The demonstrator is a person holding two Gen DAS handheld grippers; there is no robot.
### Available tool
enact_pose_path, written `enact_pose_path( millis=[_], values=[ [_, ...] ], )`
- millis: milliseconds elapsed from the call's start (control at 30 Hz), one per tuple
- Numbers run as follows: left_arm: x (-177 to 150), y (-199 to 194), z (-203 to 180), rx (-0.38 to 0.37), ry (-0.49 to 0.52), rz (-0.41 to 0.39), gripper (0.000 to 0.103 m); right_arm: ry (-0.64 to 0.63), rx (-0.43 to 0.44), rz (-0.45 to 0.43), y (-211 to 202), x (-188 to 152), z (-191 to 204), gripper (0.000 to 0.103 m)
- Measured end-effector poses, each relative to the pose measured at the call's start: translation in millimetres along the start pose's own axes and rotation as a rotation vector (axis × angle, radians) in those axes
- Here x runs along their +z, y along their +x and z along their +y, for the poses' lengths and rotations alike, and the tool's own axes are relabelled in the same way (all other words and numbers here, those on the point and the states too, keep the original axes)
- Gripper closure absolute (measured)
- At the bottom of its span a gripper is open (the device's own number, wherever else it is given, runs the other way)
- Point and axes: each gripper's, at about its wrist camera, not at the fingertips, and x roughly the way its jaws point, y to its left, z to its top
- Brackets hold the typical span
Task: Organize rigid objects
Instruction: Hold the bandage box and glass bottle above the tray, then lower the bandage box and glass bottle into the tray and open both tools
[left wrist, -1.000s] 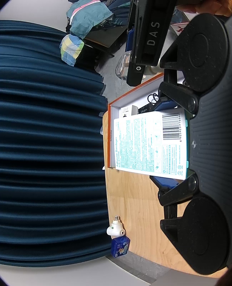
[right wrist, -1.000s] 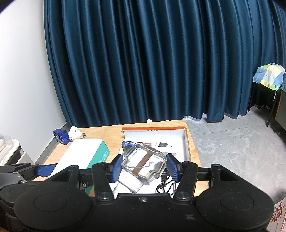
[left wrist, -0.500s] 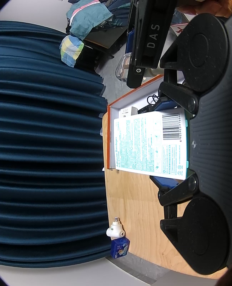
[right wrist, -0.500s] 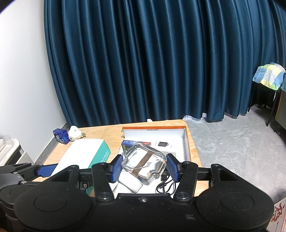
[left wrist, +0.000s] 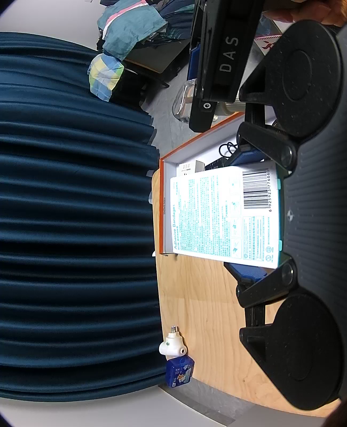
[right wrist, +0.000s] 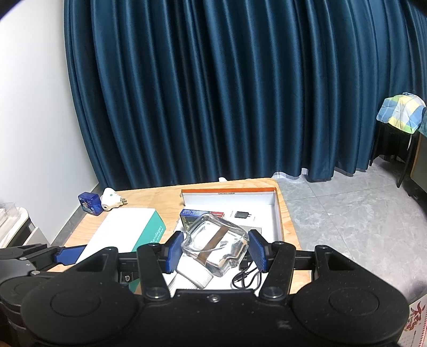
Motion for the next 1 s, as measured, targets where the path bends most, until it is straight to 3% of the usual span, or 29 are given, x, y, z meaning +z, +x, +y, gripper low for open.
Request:
enact_pose_path(
  millis=[1000],
  values=[
    [0.4, 4.6, -0.5, -0.003, 0.007, 0.011, 0.032, 0.006, -0.004, 0.005, 0.4, -4.2, -2.7, 0.038]
  ],
)
